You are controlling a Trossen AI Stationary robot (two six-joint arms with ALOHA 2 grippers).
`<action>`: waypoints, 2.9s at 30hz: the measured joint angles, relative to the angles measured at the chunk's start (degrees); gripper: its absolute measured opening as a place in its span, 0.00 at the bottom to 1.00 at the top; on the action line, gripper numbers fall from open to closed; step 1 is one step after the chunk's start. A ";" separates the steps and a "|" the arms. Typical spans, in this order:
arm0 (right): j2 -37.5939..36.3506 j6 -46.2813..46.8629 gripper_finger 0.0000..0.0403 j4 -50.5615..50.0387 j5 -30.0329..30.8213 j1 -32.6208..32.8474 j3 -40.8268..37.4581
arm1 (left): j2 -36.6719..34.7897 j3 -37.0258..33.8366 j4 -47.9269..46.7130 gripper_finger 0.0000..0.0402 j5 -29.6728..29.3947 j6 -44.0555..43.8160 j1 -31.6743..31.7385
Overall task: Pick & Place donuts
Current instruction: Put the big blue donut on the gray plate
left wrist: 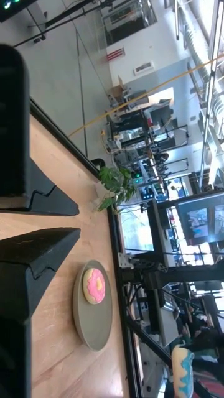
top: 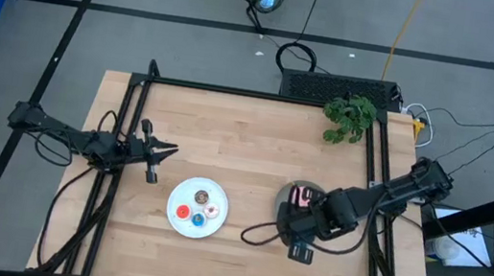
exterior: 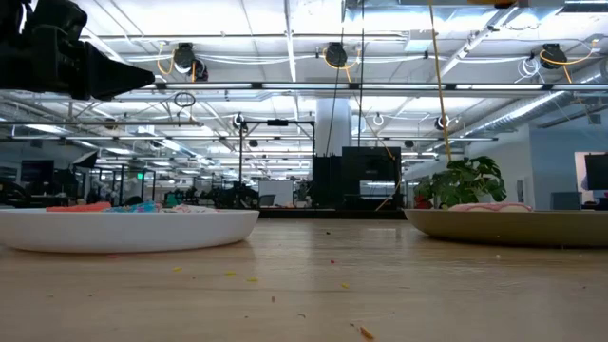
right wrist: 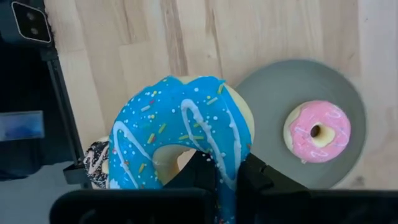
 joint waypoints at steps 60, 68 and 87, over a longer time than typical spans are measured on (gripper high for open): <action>-0.02 -10.22 0.03 34.23 -8.79 -16.64 -35.54 | 0.02 0.00 -2.15 0.12 -0.02 0.55 0.00; -0.02 -10.40 0.03 38.93 -11.09 -16.67 -38.73 | 0.01 0.00 -2.11 0.12 -0.03 0.52 0.01; -0.07 -10.60 0.12 39.67 -10.00 -20.41 -41.09 | 0.01 0.00 -2.10 0.12 -0.04 0.52 0.01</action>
